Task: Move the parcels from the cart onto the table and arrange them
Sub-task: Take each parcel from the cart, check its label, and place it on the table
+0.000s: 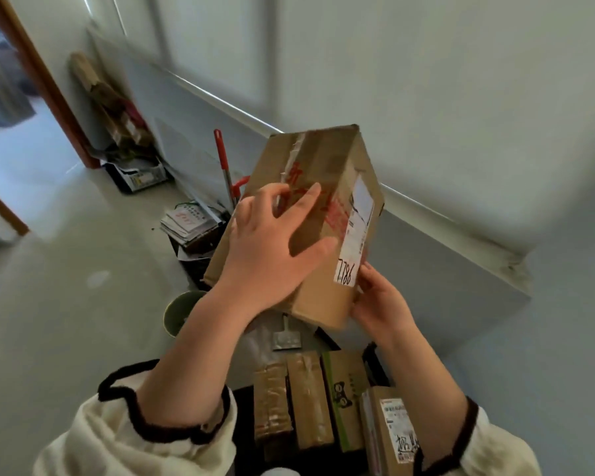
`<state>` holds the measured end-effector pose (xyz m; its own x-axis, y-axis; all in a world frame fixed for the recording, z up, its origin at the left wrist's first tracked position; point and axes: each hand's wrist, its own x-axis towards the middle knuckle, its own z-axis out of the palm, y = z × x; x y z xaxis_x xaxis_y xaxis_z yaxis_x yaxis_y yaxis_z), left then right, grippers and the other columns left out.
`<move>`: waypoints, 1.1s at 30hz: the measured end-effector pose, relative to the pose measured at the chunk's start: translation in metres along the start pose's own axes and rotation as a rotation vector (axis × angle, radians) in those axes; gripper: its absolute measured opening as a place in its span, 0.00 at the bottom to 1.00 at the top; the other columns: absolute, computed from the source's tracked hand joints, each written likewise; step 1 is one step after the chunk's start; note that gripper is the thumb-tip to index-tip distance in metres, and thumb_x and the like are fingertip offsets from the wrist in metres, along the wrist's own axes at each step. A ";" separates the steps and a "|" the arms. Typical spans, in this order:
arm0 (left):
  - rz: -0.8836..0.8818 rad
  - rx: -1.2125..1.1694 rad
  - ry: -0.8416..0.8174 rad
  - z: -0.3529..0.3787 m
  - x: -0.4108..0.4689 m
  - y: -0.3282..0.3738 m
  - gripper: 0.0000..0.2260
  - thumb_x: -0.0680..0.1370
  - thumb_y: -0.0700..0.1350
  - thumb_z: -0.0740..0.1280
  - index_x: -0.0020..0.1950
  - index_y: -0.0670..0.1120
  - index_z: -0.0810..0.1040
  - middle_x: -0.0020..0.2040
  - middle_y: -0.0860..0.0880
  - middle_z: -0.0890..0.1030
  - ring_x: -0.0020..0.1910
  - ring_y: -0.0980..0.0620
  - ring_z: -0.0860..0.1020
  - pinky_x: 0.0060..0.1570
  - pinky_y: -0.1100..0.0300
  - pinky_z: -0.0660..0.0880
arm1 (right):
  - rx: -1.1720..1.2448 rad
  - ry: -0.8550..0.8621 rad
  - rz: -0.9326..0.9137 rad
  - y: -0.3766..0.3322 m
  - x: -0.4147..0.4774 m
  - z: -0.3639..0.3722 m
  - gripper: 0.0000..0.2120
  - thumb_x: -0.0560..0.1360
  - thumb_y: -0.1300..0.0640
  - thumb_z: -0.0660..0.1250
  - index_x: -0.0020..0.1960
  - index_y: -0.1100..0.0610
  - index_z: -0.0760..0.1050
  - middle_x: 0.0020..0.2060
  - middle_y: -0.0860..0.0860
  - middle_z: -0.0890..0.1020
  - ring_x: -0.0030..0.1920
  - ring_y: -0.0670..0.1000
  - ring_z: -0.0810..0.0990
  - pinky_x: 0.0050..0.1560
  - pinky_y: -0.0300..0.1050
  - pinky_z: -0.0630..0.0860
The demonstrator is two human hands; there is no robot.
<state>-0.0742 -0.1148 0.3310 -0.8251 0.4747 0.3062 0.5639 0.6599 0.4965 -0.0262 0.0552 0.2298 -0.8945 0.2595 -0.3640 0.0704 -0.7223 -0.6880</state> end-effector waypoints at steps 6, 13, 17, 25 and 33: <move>-0.205 -1.149 0.155 -0.022 0.006 -0.036 0.18 0.72 0.57 0.64 0.62 0.68 0.71 0.65 0.53 0.74 0.59 0.50 0.77 0.52 0.52 0.77 | -0.531 -0.114 -0.472 -0.070 -0.066 0.058 0.15 0.78 0.62 0.59 0.58 0.47 0.78 0.51 0.46 0.84 0.55 0.48 0.81 0.53 0.46 0.78; -0.653 -1.865 0.114 0.006 -0.015 -0.057 0.20 0.78 0.56 0.59 0.63 0.46 0.76 0.58 0.42 0.81 0.52 0.43 0.81 0.50 0.47 0.75 | -1.041 -0.123 -0.719 -0.064 -0.101 0.117 0.17 0.77 0.55 0.62 0.64 0.45 0.74 0.60 0.34 0.76 0.59 0.36 0.75 0.57 0.42 0.75; -0.684 -1.814 0.167 -0.002 -0.015 -0.066 0.19 0.78 0.56 0.60 0.63 0.47 0.77 0.56 0.43 0.82 0.54 0.42 0.80 0.50 0.46 0.75 | -1.069 -0.170 -0.669 -0.062 -0.092 0.122 0.20 0.75 0.53 0.59 0.67 0.46 0.73 0.58 0.34 0.76 0.58 0.37 0.74 0.54 0.38 0.72; -0.311 -1.557 0.022 -0.088 0.013 -0.063 0.25 0.66 0.65 0.65 0.57 0.53 0.81 0.54 0.46 0.83 0.47 0.48 0.83 0.44 0.53 0.74 | -1.081 -0.559 -0.613 -0.116 -0.087 0.121 0.39 0.67 0.32 0.64 0.74 0.45 0.61 0.68 0.37 0.71 0.67 0.39 0.70 0.64 0.40 0.71; -0.064 -1.089 -0.276 -0.115 0.033 -0.063 0.41 0.51 0.65 0.79 0.62 0.54 0.75 0.49 0.49 0.83 0.45 0.51 0.82 0.38 0.56 0.80 | -0.865 -0.302 -0.281 -0.150 -0.074 0.134 0.23 0.70 0.38 0.60 0.50 0.56 0.79 0.45 0.52 0.85 0.45 0.50 0.84 0.44 0.42 0.80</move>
<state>-0.1413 -0.2073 0.4030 -0.7397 0.6599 0.1319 0.0796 -0.1087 0.9909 -0.0298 0.0587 0.4442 -0.9959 0.0880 -0.0212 0.0296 0.0959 -0.9950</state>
